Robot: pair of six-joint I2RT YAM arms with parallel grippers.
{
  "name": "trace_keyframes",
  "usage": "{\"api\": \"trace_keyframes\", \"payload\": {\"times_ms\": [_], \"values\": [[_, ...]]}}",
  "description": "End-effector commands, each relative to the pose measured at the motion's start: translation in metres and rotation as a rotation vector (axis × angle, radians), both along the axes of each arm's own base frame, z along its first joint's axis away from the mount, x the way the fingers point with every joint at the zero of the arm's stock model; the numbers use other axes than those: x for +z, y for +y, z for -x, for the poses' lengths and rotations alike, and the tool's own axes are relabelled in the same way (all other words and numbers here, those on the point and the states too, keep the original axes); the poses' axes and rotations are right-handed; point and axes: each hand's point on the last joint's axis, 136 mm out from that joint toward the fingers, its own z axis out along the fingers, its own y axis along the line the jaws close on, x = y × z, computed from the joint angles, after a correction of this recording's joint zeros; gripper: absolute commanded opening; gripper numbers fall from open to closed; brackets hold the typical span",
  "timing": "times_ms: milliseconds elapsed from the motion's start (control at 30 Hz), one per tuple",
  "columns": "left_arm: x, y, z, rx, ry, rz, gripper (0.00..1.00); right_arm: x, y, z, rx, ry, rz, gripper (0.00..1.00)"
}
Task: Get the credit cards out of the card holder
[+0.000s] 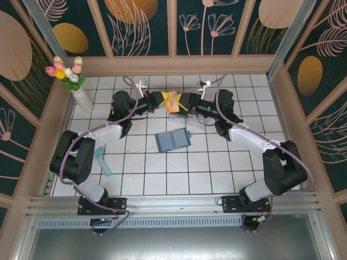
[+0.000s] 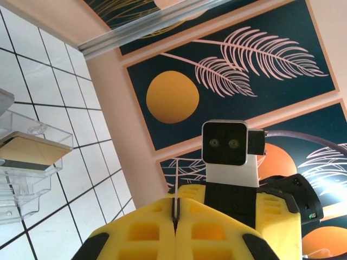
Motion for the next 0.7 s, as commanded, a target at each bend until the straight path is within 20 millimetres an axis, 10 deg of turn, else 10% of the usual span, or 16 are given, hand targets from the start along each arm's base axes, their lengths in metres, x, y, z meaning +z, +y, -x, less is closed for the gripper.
{"api": "trace_keyframes", "payload": {"times_ms": [0,333,667], "values": [[0.024,0.001,0.001,0.020,-0.064,0.021,0.00,-0.001,-0.003,-0.011,-0.060,-0.005,-0.015,0.48],[0.019,0.001,0.001,0.024,-0.059,0.007,0.00,-0.009,0.009,-0.018,-0.020,0.004,0.022,0.47],[0.015,-0.001,0.000,0.011,-0.046,-0.006,0.00,-0.004,0.028,-0.014,0.065,-0.025,-0.021,0.12]]}}
